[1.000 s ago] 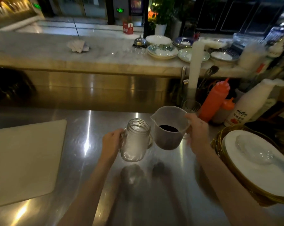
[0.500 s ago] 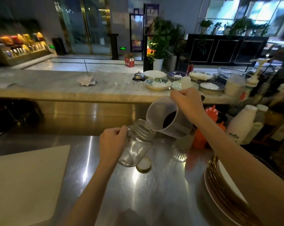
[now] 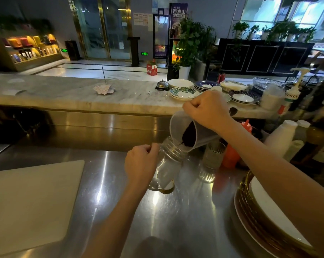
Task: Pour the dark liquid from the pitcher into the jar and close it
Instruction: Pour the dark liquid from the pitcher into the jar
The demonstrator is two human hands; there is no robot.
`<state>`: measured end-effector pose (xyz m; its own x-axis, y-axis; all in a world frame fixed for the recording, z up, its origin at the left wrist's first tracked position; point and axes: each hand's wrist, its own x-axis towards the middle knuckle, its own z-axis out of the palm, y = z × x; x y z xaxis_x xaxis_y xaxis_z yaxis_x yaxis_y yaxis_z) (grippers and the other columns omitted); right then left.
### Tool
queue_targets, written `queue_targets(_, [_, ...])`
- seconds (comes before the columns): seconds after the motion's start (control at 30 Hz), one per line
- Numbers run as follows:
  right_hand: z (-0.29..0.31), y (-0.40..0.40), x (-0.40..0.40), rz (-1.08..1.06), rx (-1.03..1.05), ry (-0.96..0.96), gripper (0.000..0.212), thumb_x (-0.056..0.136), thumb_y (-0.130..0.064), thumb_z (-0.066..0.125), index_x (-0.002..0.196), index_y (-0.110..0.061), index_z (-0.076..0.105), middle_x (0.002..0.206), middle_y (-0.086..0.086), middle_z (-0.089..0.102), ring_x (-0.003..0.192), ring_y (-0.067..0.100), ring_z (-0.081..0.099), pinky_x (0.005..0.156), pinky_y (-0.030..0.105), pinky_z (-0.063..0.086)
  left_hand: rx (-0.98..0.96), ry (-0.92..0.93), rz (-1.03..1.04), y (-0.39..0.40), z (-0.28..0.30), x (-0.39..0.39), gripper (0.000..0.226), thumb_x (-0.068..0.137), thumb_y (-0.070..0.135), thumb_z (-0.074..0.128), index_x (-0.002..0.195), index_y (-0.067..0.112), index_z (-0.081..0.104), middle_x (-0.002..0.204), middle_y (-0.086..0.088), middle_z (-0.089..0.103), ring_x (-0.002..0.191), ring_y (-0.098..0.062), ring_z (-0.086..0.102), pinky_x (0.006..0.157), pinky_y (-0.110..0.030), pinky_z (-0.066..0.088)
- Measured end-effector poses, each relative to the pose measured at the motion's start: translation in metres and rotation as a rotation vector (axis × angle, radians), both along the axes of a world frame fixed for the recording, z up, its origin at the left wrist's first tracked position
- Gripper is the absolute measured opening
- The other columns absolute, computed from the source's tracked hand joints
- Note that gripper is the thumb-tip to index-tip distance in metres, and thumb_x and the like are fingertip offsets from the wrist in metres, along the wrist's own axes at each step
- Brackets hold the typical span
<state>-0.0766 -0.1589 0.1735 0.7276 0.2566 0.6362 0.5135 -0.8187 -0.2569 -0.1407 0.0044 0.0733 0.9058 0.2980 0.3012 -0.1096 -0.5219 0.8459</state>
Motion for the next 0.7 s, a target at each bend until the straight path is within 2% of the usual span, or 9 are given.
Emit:
queue_targets(0.07, [0.002,0.000,0.000,0.008,0.004,-0.014,0.042,0.083,-0.017,0.057,0.041,-0.012,0.054,0.034,-0.008,0.031,0.033,0.008,0.028,0.043,0.017,0.029,-0.002,0.012,0.010,-0.001,0.000,0.000,0.052,0.083,0.019,0.051,0.036,0.019,0.030,0.033,0.007,0.021,0.030,-0.011,0.030,0.035,-0.016,0.017])
queue_targets(0.13, [0.006,0.000,0.000,0.007,0.001,-0.037,0.040,0.083,-0.020,0.055,0.045,-0.007,0.059,0.034,-0.007,0.033,0.034,0.007,0.029,0.045,0.018,0.030,-0.017,0.017,0.011,-0.002,-0.001,0.000,0.051,0.083,0.018,0.051,0.036,0.018,0.031,0.033,0.008,0.022,0.031,-0.011,0.031,0.033,-0.017,0.020])
queue_targets(0.27, [0.002,0.007,-0.002,0.032,-0.101,-0.037,0.042,0.082,-0.022,0.054,0.044,-0.005,0.060,0.034,-0.007,0.031,0.033,0.008,0.026,0.044,0.016,0.028,-0.013,0.025,0.013,-0.001,-0.004,0.000,0.050,0.084,0.020,0.050,0.037,0.018,0.032,0.035,0.007,0.024,0.031,-0.011,0.031,0.037,-0.017,0.018])
queue_targets(0.43, [0.001,0.004,-0.002,0.059,-0.028,-0.066,0.039,0.078,-0.022,0.053,0.040,-0.012,0.054,0.032,-0.012,0.027,0.031,0.004,0.023,0.042,0.013,0.023,-0.015,0.038,0.018,0.000,-0.007,0.001,0.049,0.085,0.021,0.050,0.039,0.016,0.034,0.038,0.004,0.026,0.031,-0.012,0.028,0.042,-0.023,0.018])
queue_targets(0.5, [-0.001,0.006,-0.004,0.081,-0.048,-0.082,0.042,0.076,-0.028,0.047,0.038,-0.013,0.055,0.032,-0.012,0.026,0.031,0.002,0.021,0.042,0.012,0.020,-0.012,0.034,0.014,0.001,-0.007,0.002,0.049,0.085,0.022,0.050,0.039,0.016,0.036,0.038,0.004,0.027,0.033,-0.013,0.026,0.043,-0.024,0.019])
queue_targets(0.6, [-0.003,0.008,-0.004,0.084,-0.058,-0.085,0.046,0.073,-0.036,0.036,0.038,-0.012,0.055,0.032,-0.013,0.024,0.030,0.001,0.018,0.042,0.012,0.019,-0.003,0.028,0.006,0.001,-0.008,0.002,0.048,0.084,0.022,0.050,0.039,0.016,0.035,0.037,0.004,0.026,0.032,-0.013,0.025,0.042,-0.022,0.019])
queue_targets(0.7, [-0.003,0.006,-0.002,0.074,-0.081,-0.098,0.043,0.073,-0.036,0.036,0.038,-0.017,0.052,0.032,-0.017,0.021,0.031,0.000,0.018,0.042,0.013,0.017,-0.017,0.022,-0.003,0.000,-0.012,0.002,0.047,0.084,0.020,0.050,0.039,0.015,0.036,0.037,0.004,0.026,0.033,-0.012,0.024,0.041,-0.020,0.019])
